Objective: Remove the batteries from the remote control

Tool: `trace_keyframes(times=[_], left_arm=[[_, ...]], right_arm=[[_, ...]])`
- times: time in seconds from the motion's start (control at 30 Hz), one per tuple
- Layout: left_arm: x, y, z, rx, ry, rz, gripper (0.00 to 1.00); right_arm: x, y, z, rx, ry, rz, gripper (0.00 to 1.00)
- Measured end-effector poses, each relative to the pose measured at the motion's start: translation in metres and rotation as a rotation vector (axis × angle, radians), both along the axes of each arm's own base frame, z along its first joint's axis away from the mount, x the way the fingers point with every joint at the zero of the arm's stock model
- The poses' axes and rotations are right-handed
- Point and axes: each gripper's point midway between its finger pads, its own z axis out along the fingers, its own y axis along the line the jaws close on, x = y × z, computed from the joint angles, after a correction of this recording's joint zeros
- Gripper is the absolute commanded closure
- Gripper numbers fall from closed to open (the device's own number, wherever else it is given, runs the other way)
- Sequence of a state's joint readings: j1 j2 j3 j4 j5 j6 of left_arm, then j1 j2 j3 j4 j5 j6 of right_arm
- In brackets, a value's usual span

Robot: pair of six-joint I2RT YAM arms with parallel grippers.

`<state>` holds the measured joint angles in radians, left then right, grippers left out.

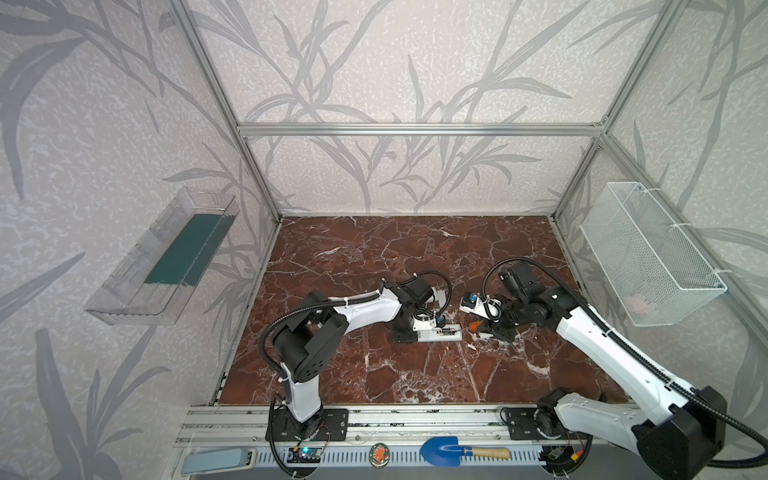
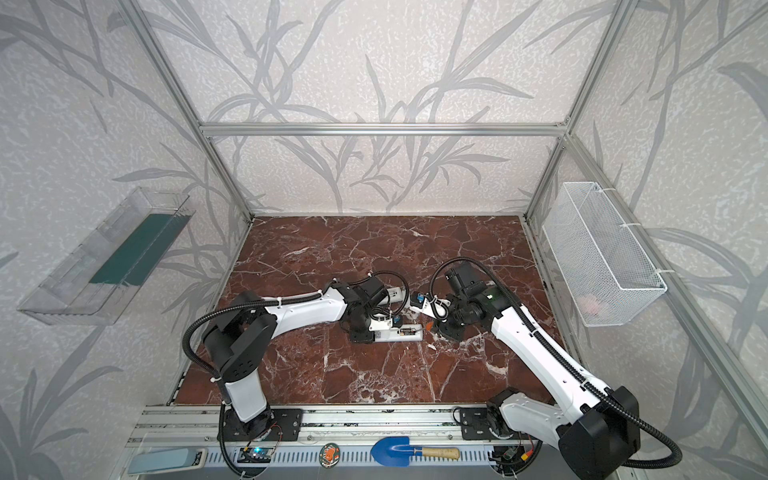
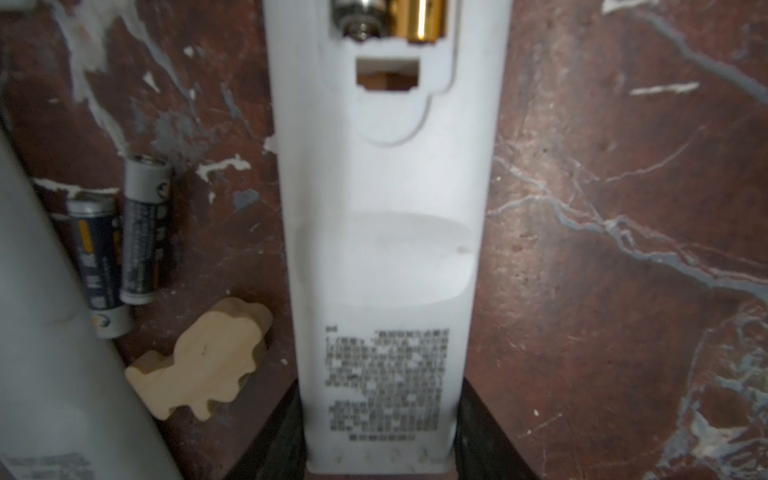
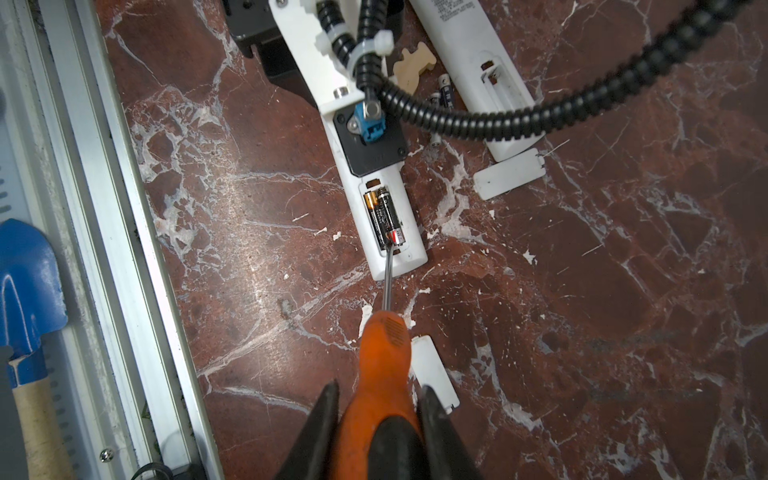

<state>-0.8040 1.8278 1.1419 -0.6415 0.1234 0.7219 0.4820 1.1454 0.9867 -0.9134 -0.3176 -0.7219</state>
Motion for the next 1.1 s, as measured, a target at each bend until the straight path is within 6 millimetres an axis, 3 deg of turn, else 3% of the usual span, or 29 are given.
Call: trace_keyframes(times=[0.5,0.57,0.67,0.77,0.83,0.93,1.1], left_arm=[[0.000,0.000,0.000,0.002,-0.001,0.006,0.77],[0.000,0.000,0.000,0.002,0.000,0.007,0.73],[0.000,0.000,0.001,-0.002,-0.001,0.012,0.49],[-0.004,0.004,0.005,-0.007,0.003,0.034,0.37],[-0.006,0.008,0.014,-0.019,0.003,0.060,0.33],[0.000,0.009,0.042,-0.093,-0.025,0.128,0.31],[0.029,0.015,0.106,-0.317,-0.061,0.395,0.25]], right_arm=[[-0.001,0.008,0.017,0.082,0.015,-0.015,1.00],[-0.001,0.005,0.016,0.064,0.010,-0.020,1.00],[0.000,0.003,0.015,0.051,0.004,-0.024,1.00],[0.000,0.003,0.016,0.053,0.002,-0.025,1.00],[0.001,0.002,0.017,0.057,-0.001,-0.032,1.00],[0.006,0.002,0.021,0.081,-0.010,-0.057,1.00],[0.018,0.008,0.044,0.201,-0.059,-0.110,1.00]])
